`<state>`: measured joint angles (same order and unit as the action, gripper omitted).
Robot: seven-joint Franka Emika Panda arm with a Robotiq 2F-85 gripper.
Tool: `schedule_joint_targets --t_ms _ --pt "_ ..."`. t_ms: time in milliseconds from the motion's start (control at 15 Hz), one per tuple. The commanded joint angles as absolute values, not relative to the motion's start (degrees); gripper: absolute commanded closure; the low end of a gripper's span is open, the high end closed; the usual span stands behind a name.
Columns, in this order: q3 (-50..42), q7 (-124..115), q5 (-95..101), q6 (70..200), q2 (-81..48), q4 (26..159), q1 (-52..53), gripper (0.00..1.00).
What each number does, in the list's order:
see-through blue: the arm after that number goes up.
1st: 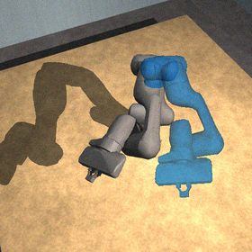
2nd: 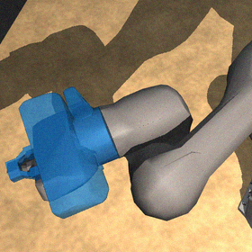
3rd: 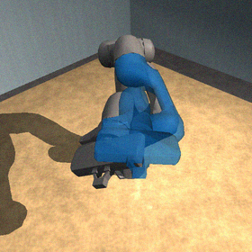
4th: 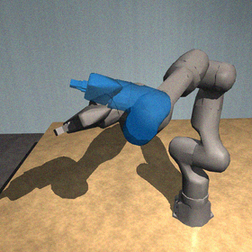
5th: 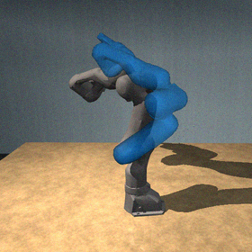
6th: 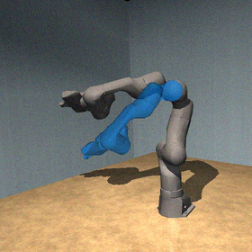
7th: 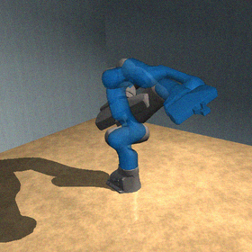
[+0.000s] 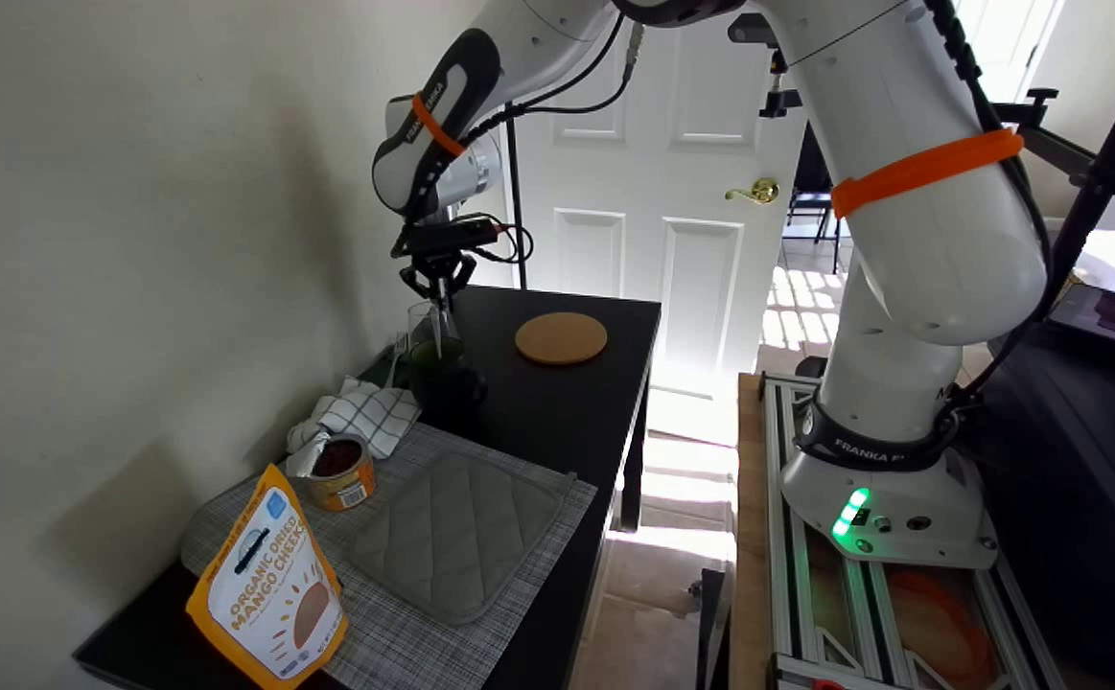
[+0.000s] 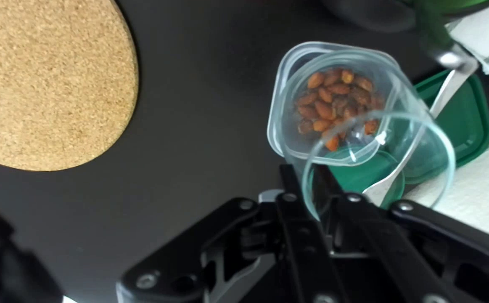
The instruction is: Move the glass cup the left and put it on the pot holder
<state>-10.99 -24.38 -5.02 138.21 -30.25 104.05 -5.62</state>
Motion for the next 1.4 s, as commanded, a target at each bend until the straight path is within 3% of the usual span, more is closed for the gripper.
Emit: schedule_joint_targets --t_ms 0,1000,1333 --pt "-10.29 -23.8 -5.91 136.44 -31.85 101.5 -5.94 1.0" --pt "-17.33 -44.72 17.56 125.81 -15.44 109.46 2.51 0.99" --pt "-13.96 -46.53 23.97 115.5 -10.94 106.49 1.42 0.99"
